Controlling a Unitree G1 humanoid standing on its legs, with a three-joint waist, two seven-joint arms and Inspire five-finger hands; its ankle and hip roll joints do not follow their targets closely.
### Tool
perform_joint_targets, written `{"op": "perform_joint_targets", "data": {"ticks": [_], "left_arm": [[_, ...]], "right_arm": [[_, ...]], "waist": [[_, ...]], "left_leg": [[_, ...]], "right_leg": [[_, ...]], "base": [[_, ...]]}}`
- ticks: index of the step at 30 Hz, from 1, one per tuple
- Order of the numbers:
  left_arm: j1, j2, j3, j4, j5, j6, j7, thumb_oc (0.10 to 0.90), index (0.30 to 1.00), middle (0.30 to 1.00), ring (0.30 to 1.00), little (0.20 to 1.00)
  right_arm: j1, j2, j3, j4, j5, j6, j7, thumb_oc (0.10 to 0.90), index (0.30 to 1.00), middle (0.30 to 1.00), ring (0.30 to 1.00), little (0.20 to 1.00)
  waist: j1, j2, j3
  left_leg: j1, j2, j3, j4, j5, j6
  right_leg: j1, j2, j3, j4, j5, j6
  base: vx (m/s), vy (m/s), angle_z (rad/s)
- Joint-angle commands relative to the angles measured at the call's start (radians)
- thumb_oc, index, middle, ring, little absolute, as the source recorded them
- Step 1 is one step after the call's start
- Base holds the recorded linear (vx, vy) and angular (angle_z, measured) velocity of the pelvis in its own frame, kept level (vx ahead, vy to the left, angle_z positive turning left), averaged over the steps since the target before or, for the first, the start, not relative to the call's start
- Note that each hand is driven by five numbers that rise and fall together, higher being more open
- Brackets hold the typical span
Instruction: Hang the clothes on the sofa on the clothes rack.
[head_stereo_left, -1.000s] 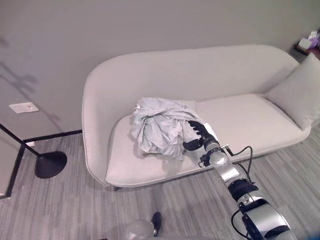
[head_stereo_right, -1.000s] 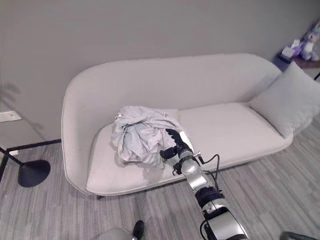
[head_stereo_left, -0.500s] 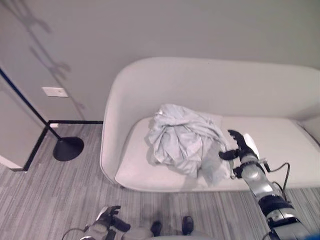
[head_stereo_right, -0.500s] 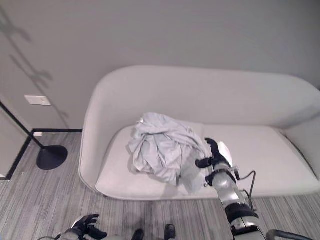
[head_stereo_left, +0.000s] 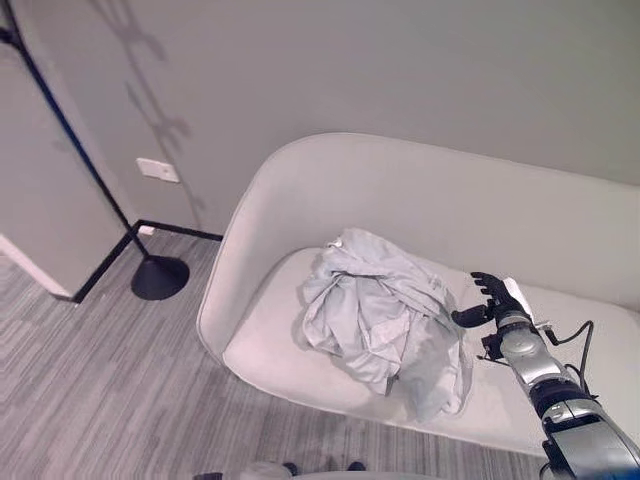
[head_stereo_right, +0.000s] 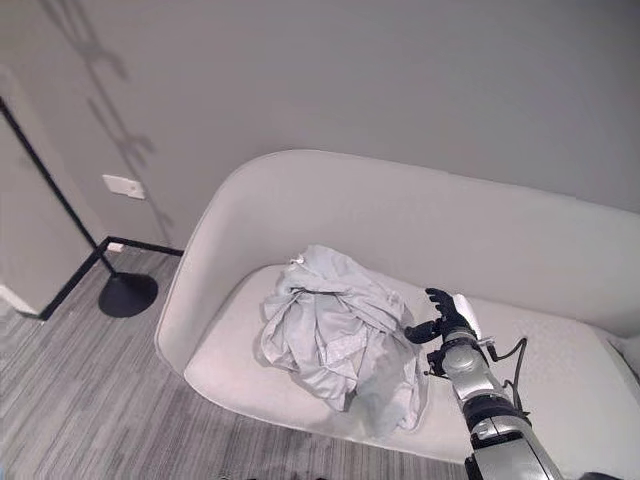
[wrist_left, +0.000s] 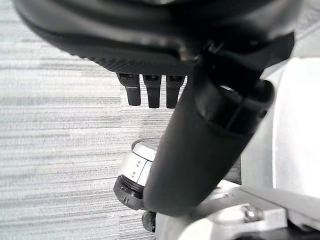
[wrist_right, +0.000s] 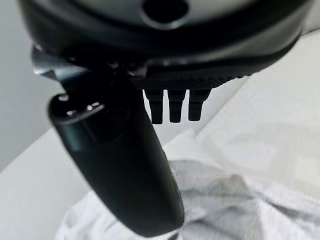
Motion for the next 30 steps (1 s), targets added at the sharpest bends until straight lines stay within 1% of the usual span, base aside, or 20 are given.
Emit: {"op": "perform_joint_targets", "data": {"ticks": [1,2,6,8,9,10,12,15,16,18,20,21,22,24,25,26,27,30], "left_arm": [[-0.053,0.014,-0.031,0.029,-0.003,-0.029,-0.013,0.8,0.9,0.9,0.9,0.9],[-0.05,0.012,-0.041,0.03,-0.012,-0.03,-0.018,0.8,0.9,0.9,0.9,0.9],[-0.049,0.011,-0.048,0.029,-0.03,-0.025,-0.023,0.8,0.9,0.9,0.9,0.9],[-0.051,0.01,-0.049,0.028,-0.031,-0.025,-0.023,0.8,0.9,0.9,0.9,0.9],[-0.051,0.01,-0.055,0.025,-0.027,-0.027,-0.021,0.8,0.9,0.9,0.9,0.9],[-0.051,0.01,-0.054,0.025,-0.027,-0.027,-0.021,0.8,0.9,0.9,0.9,0.9],[-0.055,0.011,-0.069,0.02,-0.022,-0.027,-0.021,0.8,0.9,0.9,0.9,0.9],[-0.062,0.013,-0.082,0.012,-0.015,-0.027,-0.02,0.8,0.9,0.9,0.9,0.9],[-0.066,0.014,-0.093,0.004,-0.007,-0.029,-0.018,0.8,0.9,0.9,0.9,0.9],[-0.067,0.016,-0.098,0.001,-0.004,-0.03,-0.018,0.8,0.9,0.9,0.9,0.9],[-0.078,0.019,-0.12,-0.013,0.016,-0.03,-0.02,0.8,0.9,0.9,0.9,0.9],[-0.078,0.019,-0.119,-0.013,0.016,-0.03,-0.02,0.8,0.9,0.9,0.9,0.9],[-0.081,0.021,-0.13,-0.019,0.031,-0.032,-0.02,0.8,0.9,0.9,0.9,0.9],[-0.08,0.021,-0.132,-0.019,0.035,-0.032,-0.021,0.8,0.9,0.9,0.9,0.9],[-0.079,0.021,-0.131,-0.019,0.035,-0.032,-0.021,0.8,0.9,0.9,0.9,0.9],[-0.078,0.02,-0.131,-0.021,0.037,-0.033,-0.021,0.8,0.9,0.9,0.9,0.9],[-0.078,0.02,-0.131,-0.021,0.039,-0.033,-0.021,0.8,0.9,0.9,0.9,0.9],[-0.083,0.021,-0.137,-0.023,0.06,-0.033,-0.024,0.8,0.9,0.9,0.9,0.9]], "right_arm": [[-0.118,-0.097,0.033,-0.017,0.1,-0.084,0.025,0.8,0.9,0.9,0.9,0.9],[-0.144,-0.085,0.048,0.021,0.146,-0.086,0.044,0.8,0.9,0.9,0.9,0.9],[-0.187,-0.057,0.082,0.105,0.16,-0.074,0.053,0.8,0.9,0.9,0.9,0.9],[-0.196,-0.049,0.089,0.126,0.161,-0.072,0.054,0.8,0.9,0.9,0.9,0.9],[-0.209,-0.033,0.106,0.181,0.155,-0.066,0.062,0.8,0.9,0.9,0.9,0.9],[-0.211,-0.032,0.107,0.183,0.155,-0.067,0.062,0.8,0.9,0.9,0.9,0.9],[-0.231,-0.012,0.138,0.255,0.132,-0.052,0.07,0.8,0.9,0.9,0.9,0.9],[-0.241,0.001,0.146,0.305,0.12,-0.043,0.071,0.8,0.9,0.9,0.9,0.9],[-0.239,0.011,0.144,0.345,0.122,-0.035,0.075,0.8,0.9,0.9,0.9,0.9],[-0.24,0.014,0.147,0.361,0.119,-0.033,0.078,0.8,0.9,0.9,0.9,0.9],[-0.235,0.028,0.164,0.401,0.091,-0.021,0.093,0.8,0.9,0.9,0.9,0.9],[-0.235,0.028,0.164,0.401,0.091,-0.021,0.093,0.8,0.9,0.9,0.9,0.9],[-0.234,0.035,0.172,0.394,0.083,-0.022,0.097,0.8,0.9,0.9,0.9,0.9],[-0.234,0.037,0.175,0.388,0.076,-0.024,0.092,0.8,0.9,0.9,0.9,0.9],[-0.233,0.037,0.176,0.388,0.075,-0.024,0.092,0.8,0.9,0.9,0.9,0.9],[-0.233,0.04,0.181,0.384,0.07,-0.025,0.093,0.687,0.731,0.731,0.731,0.731],[-0.233,0.042,0.185,0.381,0.064,-0.025,0.095,0.4,0.3,0.3,0.3,0.3],[-0.231,0.063,0.229,0.377,0.017,-0.022,0.116,0.4,0.3,0.3,0.3,0.3]], "waist": [[0.013,-0.017,-0.043],[0.017,-0.018,-0.041],[0.022,-0.017,-0.039],[0.022,-0.016,-0.038],[0.03,-0.013,-0.034],[0.028,-0.013,-0.034],[0.038,-0.008,-0.029],[0.04,-0.003,-0.026],[0.045,0.002,-0.022],[0.046,0.004,-0.023],[0.055,0.015,-0.016],[0.054,0.015,-0.017],[0.059,0.025,-0.009],[0.056,0.03,-0.01],[0.058,0.03,-0.009],[0.058,0.032,-0.01],[0.058,0.033,-0.01],[0.054,0.033,-0.011]], "left_leg": [[-0.032,0.044,0.041,-0.039,0.021,-0.013],[-0.038,0.045,0.031,-0.039,0.025,-0.018],[-0.049,0.045,0.007,-0.039,0.032,-0.025],[-0.053,0.045,0.001,-0.039,0.033,-0.027],[-0.059,0.043,-0.006,-0.039,0.038,-0.03],[-0.06,0.042,-0.007,-0.039,0.038,-0.03],[-0.073,0.037,-0.015,-0.039,0.045,-0.036],[-0.085,0.034,-0.022,-0.039,0.051,-0.038],[-0.094,0.029,-0.025,-0.039,0.056,-0.039],[-0.1,0.027,-0.028,-0.039,0.059,-0.04],[-0.124,0.02,-0.037,-0.039,0.067,-0.043],[-0.125,0.02,-0.038,-0.039,0.067,-0.043],[-0.135,0.021,-0.038,-0.039,0.066,-0.047],[-0.145,0.015,-0.041,-0.039,0.073,-0.044],[-0.141,0.019,-0.039,-0.039,0.067,-0.045],[-0.143,0.018,-0.038,-0.039,0.067,-0.045],[-0.144,0.017,-0.038,-0.039,0.067,-0.045],[-0.152,0.011,-0.042,-0.039,0.075,-0.045]], "right_leg": [[0.044,-0.026,0.014,0.007,-0.054,0.072],[0.045,-0.022,0.003,0.007,-0.059,0.069],[0.045,-0.016,-0.016,0.007,-0.066,0.064],[0.044,-0.016,-0.022,0.007,-0.069,0.063],[0.044,-0.015,-0.031,0.007,-0.072,0.062],[0.044,-0.015,-0.032,0.007,-0.072,0.062],[0.039,-0.017,-0.042,0.007,-0.073,0.062],[0.035,-0.019,-0.053,0.007,-0.075,0.063],[0.031,-0.021,-0.059,0.007,-0.074,0.063],[0.028,-0.022,-0.063,0.007,-0.074,0.064],[0.017,-0.027,-0.079,0.007,-0.075,0.065],[0.016,-0.028,-0.08,0.007,-0.075,0.065],[0.009,-0.027,-0.086,0.007,-0.078,0.063],[0.003,-0.031,-0.09,0.007,-0.075,0.065],[0.006,-0.028,-0.088,0.007,-0.079,0.063],[0.004,-0.028,-0.089,0.007,-0.08,0.063],[0.004,-0.028,-0.089,0.007,-0.081,0.063],[-0.001,-0.033,-0.093,0.007,-0.078,0.064]], "base": [[0.03,-0.05,0.26],[0.03,-0.048,0.27],[0.03,-0.041,0.18],[0.03,-0.032,0.21],[0.03,-0.024,0.14],[0.04,-0.04,0.17],[0.02,-0.023,0.14],[0.02,-0.01,0.09],[0.03,-0.007,0.1],[0.03,-0.003,0.18],[0.02,-0.002,0.12],[0.01,-0.016,0.09],[0.0,0.004,0.09],[0.01,0.008,0.07],[0.02,-0.006,0.08],[0.02,-0.009,0.06],[0.02,0.008,0.04],[0.0,0.0,0.0]]}}
